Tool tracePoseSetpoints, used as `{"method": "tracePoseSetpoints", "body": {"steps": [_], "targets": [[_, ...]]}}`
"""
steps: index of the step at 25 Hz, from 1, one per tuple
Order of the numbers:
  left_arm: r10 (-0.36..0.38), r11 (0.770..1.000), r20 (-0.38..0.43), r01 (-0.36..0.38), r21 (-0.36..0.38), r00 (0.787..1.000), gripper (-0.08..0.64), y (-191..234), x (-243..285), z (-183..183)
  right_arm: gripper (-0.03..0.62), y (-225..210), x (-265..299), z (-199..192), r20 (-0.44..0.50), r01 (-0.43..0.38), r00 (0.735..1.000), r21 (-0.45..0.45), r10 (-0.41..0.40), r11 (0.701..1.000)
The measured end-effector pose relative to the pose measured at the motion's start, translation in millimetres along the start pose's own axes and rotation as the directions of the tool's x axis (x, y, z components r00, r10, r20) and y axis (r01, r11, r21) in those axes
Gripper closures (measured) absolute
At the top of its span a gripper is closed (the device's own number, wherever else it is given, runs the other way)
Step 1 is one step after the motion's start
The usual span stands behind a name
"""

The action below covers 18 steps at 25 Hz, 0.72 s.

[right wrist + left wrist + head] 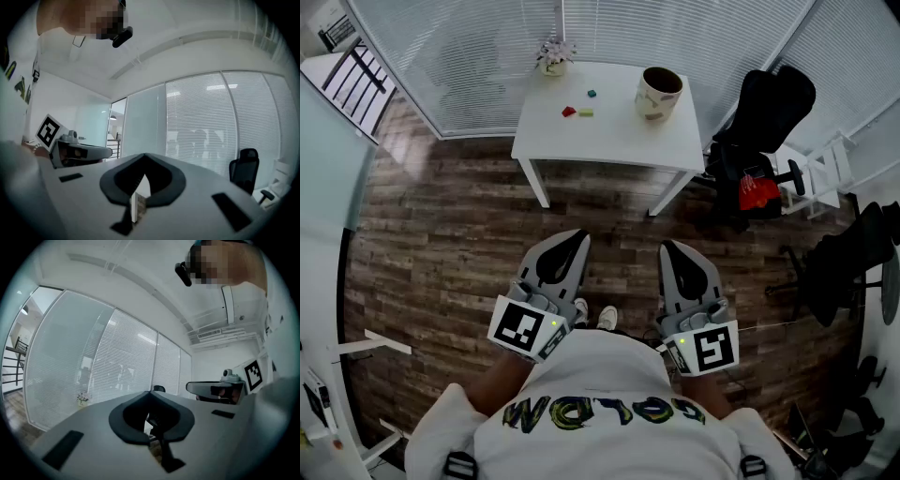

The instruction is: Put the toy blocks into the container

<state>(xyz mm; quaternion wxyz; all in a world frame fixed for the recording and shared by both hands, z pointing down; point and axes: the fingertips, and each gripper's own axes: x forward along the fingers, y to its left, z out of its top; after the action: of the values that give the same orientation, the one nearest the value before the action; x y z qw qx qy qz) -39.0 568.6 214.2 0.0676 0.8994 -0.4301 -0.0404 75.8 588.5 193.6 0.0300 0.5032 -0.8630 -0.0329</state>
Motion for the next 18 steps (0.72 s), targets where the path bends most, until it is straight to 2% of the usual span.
{"method": "tracePoseSetpoints", "body": {"steps": [9, 18], "targets": [[-0.011, 1.000, 0.002, 0.011, -0.016, 1.000, 0.548, 19, -4, 3, 0.584, 14, 17, 4, 0.007, -0.003, 1.000, 0.003, 0.003, 1.000], [-0.017, 0.999, -0.011, 0.016, -0.038, 1.000, 0.548, 59, -14, -2, 0.584, 36, 50, 0, 0.000, 0.017, 1.000, 0.013, -0.017, 1.000]]}}
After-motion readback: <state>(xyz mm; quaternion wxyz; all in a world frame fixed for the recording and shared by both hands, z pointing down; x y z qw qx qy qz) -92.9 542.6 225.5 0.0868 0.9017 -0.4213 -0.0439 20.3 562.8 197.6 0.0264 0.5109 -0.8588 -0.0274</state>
